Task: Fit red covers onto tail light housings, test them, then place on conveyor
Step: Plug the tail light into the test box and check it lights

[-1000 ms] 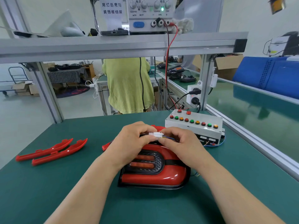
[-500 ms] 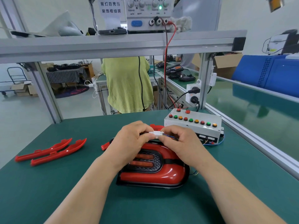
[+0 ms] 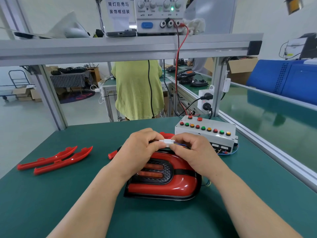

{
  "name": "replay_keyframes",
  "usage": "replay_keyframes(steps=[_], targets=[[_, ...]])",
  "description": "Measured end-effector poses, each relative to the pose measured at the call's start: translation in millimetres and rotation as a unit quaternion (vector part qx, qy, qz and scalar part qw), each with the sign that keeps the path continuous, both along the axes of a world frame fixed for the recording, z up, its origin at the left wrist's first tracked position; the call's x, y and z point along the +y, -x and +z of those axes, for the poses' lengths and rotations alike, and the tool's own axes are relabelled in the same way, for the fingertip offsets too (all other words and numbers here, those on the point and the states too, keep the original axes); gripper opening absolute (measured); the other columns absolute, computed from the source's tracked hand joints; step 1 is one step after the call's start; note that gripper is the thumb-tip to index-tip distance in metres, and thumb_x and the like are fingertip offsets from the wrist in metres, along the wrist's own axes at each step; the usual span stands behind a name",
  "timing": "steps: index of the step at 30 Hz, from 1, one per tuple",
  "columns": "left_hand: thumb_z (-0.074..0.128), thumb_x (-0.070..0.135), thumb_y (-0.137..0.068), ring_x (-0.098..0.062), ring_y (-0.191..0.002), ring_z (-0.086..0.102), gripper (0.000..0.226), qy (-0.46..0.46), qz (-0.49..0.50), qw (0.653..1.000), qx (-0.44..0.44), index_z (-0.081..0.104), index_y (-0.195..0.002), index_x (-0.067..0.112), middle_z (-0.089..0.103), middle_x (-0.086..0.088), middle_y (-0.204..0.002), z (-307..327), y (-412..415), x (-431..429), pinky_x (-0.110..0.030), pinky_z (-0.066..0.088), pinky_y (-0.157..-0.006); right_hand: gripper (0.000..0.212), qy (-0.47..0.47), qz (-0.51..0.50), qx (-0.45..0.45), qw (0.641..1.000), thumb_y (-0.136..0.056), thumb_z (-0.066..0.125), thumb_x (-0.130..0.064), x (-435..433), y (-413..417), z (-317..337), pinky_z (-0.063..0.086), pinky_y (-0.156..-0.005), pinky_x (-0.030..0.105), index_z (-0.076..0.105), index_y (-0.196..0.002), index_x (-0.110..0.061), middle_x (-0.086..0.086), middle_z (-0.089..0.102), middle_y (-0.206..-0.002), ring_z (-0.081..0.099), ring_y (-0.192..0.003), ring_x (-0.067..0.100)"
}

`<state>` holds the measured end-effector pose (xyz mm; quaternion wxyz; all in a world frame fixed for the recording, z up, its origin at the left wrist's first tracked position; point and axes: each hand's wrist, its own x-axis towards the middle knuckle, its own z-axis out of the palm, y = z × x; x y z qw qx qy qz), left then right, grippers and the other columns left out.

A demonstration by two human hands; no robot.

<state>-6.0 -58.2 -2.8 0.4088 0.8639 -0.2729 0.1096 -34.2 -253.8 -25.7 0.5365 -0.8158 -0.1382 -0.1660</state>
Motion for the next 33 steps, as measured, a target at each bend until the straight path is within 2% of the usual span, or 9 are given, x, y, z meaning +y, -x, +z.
replay_keyframes(steps=[7, 10, 14, 18, 22, 24, 26, 29, 33], targets=[[0.069, 0.028, -0.091, -0.001, -0.082, 0.060, 0.006, 0.007, 0.012, 1.000, 0.002, 0.073, -0.086, 0.031, 0.062, 0.018, -0.085, 1, 1, 0, -0.017, 0.040, -0.073, 0.011, -0.004, -0.013, -0.012, 1.000, -0.084, 0.076, -0.020, 2, 0, -1, 0.043, -0.067, 0.008, 0.075, -0.083, -0.031, -0.021, 0.068, -0.076, 0.059, -0.070, -0.006], [0.072, 0.030, -0.088, -0.001, -0.082, 0.062, 0.006, 0.056, 0.049, 0.997, 0.020, 0.073, -0.082, 0.030, 0.068, 0.016, -0.086, 6, -4, 16, -0.018, 0.042, -0.074, 0.006, -0.054, -0.051, 0.007, 0.997, -0.085, 0.075, -0.022, -16, -3, 1, 0.048, -0.072, 0.024, 0.073, -0.080, -0.026, -0.010, 0.065, -0.071, 0.055, -0.067, 0.004], [0.072, 0.031, -0.089, -0.009, -0.085, 0.063, 0.006, 0.072, 0.055, 0.996, 0.027, 0.073, -0.083, 0.031, 0.069, 0.011, -0.086, 8, -5, 25, -0.027, 0.048, -0.080, 0.003, -0.099, -0.027, 0.057, 0.993, -0.085, 0.074, -0.018, -21, -2, 0, 0.057, -0.084, 0.047, 0.075, -0.088, -0.017, 0.019, 0.069, -0.091, 0.061, -0.079, 0.018], [0.070, 0.032, -0.090, -0.012, -0.083, 0.062, 0.007, 0.072, 0.059, 0.995, 0.027, 0.072, -0.083, 0.032, 0.068, 0.007, -0.086, 6, -4, 22, -0.028, 0.048, -0.079, 0.008, -0.166, -0.012, 0.097, 0.981, -0.091, 0.069, -0.015, -19, -4, -2, 0.061, -0.070, 0.029, 0.073, -0.093, -0.009, 0.015, 0.074, -0.093, 0.072, -0.092, 0.015], [0.070, 0.039, -0.090, -0.009, -0.083, 0.064, 0.010, 0.088, 0.074, 0.993, 0.039, 0.073, -0.085, 0.031, 0.070, 0.007, -0.087, 4, -6, 27, -0.023, 0.048, -0.078, 0.010, -0.174, -0.057, 0.094, 0.979, -0.093, 0.066, -0.016, -26, -3, 0, 0.060, -0.069, 0.027, 0.073, -0.086, -0.018, 0.003, 0.077, -0.083, 0.073, -0.084, 0.013], [0.068, 0.038, -0.090, -0.002, -0.074, 0.061, 0.010, 0.092, 0.084, 0.991, 0.039, 0.072, -0.084, 0.031, 0.069, 0.014, -0.081, 3, -6, 28, -0.014, 0.042, -0.067, 0.013, -0.128, -0.128, 0.085, 0.980, -0.091, 0.067, -0.019, -33, -4, 1, 0.057, -0.065, 0.024, 0.071, -0.080, -0.024, -0.006, 0.075, -0.074, 0.072, -0.077, 0.012], [0.066, 0.036, -0.092, 0.004, -0.063, 0.055, 0.012, 0.098, 0.103, 0.989, 0.036, 0.070, -0.082, 0.033, 0.065, 0.018, -0.071, 2, -7, 29, -0.009, 0.038, -0.058, 0.013, 0.008, -0.211, 0.090, 0.973, -0.087, 0.067, -0.024, -44, -5, 0, 0.051, -0.064, 0.027, 0.068, -0.075, -0.026, -0.006, 0.070, -0.067, 0.068, -0.075, 0.016], [0.062, 0.042, -0.092, 0.003, -0.060, 0.054, 0.013, 0.112, 0.155, 0.981, 0.037, 0.068, -0.080, 0.038, 0.066, 0.014, -0.071, 0, -10, 34, -0.020, 0.040, -0.058, 0.008, 0.205, -0.278, 0.142, 0.928, -0.085, 0.065, -0.028, -57, -6, -6, 0.046, -0.070, 0.030, 0.064, -0.077, -0.027, -0.006, 0.067, -0.080, 0.061, -0.083, 0.021], [0.060, 0.049, -0.091, -0.010, -0.057, 0.051, 0.026, 0.074, 0.222, 0.972, 0.033, 0.066, -0.074, 0.029, 0.064, 0.002, -0.067, -5, -14, 41, -0.029, 0.039, -0.055, 0.014, 0.311, -0.295, 0.226, 0.875, -0.089, 0.062, -0.034, -62, -8, -12, 0.050, -0.068, 0.029, 0.069, -0.085, -0.022, 0.002, 0.068, -0.091, 0.063, -0.084, 0.024]])
